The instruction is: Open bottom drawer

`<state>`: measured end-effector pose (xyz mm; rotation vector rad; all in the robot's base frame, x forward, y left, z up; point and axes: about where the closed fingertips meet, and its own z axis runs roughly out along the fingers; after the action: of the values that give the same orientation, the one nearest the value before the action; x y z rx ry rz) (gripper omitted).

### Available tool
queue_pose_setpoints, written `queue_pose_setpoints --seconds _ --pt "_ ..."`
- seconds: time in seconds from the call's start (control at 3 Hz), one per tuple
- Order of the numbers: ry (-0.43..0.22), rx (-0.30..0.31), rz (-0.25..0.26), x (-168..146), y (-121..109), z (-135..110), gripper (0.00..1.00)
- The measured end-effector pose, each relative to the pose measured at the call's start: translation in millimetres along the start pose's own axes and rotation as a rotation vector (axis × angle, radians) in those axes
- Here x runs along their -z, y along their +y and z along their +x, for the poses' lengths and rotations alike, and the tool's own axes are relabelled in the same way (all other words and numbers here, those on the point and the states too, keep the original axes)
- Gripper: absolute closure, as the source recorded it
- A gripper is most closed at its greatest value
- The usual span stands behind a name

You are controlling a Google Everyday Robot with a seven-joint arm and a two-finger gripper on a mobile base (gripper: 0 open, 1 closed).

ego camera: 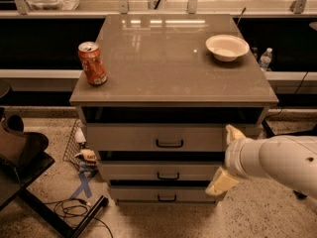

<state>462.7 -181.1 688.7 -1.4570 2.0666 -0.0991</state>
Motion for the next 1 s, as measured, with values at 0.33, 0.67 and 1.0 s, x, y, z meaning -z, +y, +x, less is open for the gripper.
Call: queue_pose_setpoints --seconds 0.33,0.67,1.0 --pt "-0.017 -0.029 0.026 5 -8 -4 0.00" --pt "-0.021 -0.035 0.012 -5 -2 1 0.00" --pt "-0.105 -0.064 -0.019 -50 58 29 0.00"
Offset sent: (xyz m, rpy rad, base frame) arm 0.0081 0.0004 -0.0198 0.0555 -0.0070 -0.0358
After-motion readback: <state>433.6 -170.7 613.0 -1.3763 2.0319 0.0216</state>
